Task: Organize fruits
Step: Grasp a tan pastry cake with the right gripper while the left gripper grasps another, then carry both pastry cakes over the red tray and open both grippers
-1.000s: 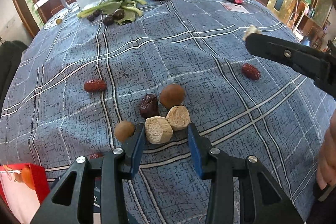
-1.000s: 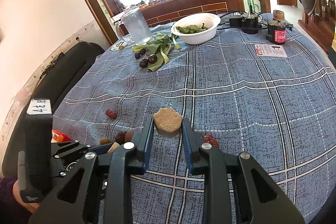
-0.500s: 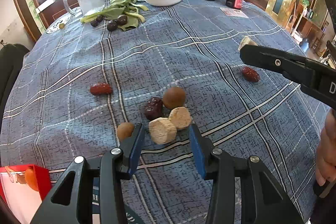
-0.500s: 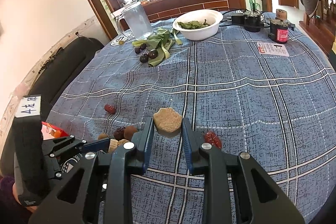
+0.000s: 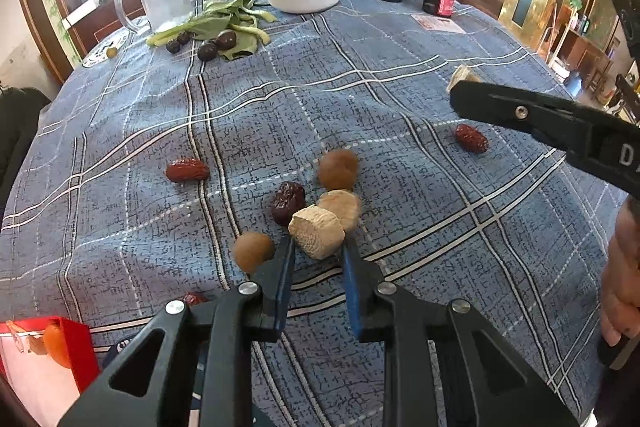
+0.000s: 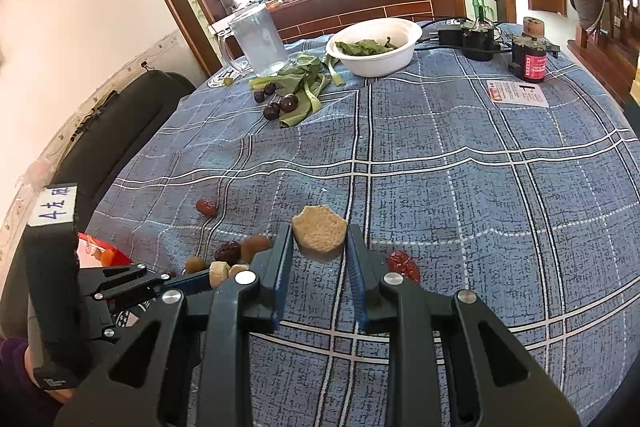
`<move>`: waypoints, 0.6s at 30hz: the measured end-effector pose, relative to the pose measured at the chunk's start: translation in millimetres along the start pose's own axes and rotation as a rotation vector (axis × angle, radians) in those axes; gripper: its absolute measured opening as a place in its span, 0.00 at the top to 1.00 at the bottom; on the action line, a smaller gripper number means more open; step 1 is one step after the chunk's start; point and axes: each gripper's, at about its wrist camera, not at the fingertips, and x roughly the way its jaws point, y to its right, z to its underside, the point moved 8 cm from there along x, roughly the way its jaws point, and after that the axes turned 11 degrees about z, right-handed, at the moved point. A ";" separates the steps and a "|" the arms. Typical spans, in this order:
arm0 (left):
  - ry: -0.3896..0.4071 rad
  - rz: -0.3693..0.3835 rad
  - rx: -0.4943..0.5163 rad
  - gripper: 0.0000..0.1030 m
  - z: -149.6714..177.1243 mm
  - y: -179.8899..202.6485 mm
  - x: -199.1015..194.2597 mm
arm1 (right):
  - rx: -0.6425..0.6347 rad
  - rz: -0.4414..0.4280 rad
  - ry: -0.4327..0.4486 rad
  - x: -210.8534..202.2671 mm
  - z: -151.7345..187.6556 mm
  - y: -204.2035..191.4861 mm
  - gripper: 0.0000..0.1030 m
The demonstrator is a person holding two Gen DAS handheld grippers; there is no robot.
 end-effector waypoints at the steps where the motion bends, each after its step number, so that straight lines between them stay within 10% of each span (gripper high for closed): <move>1: 0.005 -0.004 0.003 0.78 -0.4 0.7 -1.4 | 0.000 -0.002 0.000 -0.1 0.1 -0.4 0.73; 18: 0.245 -0.062 -0.061 0.78 22.7 5.3 -115.9 | -0.037 -0.002 0.046 -8.7 0.3 -10.2 0.73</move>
